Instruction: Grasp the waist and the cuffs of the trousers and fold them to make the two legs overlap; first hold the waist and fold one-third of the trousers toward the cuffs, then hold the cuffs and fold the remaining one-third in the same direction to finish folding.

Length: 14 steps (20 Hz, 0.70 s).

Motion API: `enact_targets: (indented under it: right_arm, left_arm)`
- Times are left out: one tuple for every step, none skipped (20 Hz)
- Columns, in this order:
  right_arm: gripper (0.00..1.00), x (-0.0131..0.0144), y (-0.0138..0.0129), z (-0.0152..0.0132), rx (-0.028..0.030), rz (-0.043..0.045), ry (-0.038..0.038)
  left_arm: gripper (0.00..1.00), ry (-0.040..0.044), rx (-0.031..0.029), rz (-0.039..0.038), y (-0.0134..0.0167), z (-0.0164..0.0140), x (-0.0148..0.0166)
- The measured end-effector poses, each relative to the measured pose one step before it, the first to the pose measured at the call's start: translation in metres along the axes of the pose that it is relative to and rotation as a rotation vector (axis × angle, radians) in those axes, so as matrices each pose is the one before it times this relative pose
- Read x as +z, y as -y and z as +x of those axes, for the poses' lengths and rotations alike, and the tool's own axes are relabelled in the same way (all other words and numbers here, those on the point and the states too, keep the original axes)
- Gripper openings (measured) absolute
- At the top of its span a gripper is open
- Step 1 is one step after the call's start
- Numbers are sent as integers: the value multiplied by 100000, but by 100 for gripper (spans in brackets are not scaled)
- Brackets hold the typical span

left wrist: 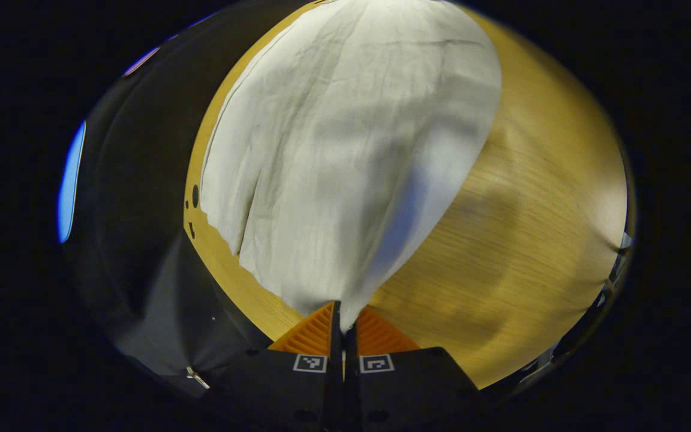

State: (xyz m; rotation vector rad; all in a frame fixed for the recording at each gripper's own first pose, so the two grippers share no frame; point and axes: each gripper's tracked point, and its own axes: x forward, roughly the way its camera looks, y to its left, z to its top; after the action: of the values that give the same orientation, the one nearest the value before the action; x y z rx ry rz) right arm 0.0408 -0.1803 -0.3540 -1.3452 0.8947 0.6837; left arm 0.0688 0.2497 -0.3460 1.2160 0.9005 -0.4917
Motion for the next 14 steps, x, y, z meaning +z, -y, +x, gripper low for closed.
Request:
enact_targets:
  right_arm:
    - [5, 11, 390, -400, -1449, 2336, 686]
    - [5, 189, 558, -560, -1700, 2893, 1074]
    - [5, 9, 605, -608, -1870, 2895, 824]
    - [5, 152, 762, -580, -2109, 2318, 841]
    - [5, 141, 674, -477, -1764, 2036, 938]
    - [5, 346, 757, -402, -1874, 1628, 1132]
    - [5, 644, 1000, -386, -2724, 1564, 2280]
    - [5, 424, 1097, -73, -1938, 2771, 1662]
    - [5, 415, 939, 68, -1942, 3232, 1586]
    - [5, 533, 1070, 64, -1903, 3277, 1431]
    - [5, 427, 886, -130, -1440, 3362, 1062]
    - [5, 523, 990, 22, -1386, 3399, 1039]
    - [5, 596, 994, 137, -1303, 3550, 1298]
    - [5, 640, 1029, 228, -1217, 3760, 1092]
  left_arm:
    - [5, 701, 1794, -1595, -160, -175, 116]
    - [6, 111, 2743, -874, -253, -276, -64]
    - [5, 1195, 2168, -921, -245, -673, 115]
    - [6, 1089, 1171, -1507, -215, -691, 116]
    - [5, 365, 958, -1397, -369, -445, 44]
    - [5, -509, 2224, -958, -601, -490, 98]
    - [5, -319, 3001, -1122, -854, -724, 59]
    - [6, 135, 3046, -1048, -848, -404, 253]
    - [5, 130, 2669, -1669, -900, -414, 311]
    - [5, 206, 1469, -1924, -683, -209, 416]
    - [5, 764, 1683, -1756, -775, -199, 581]
    - [5, 597, 1054, -2142, -603, -348, 749]
    - [5, 783, 824, -2621, -744, -321, 647]
    - [5, 669, 868, -2862, -765, -107, 710]
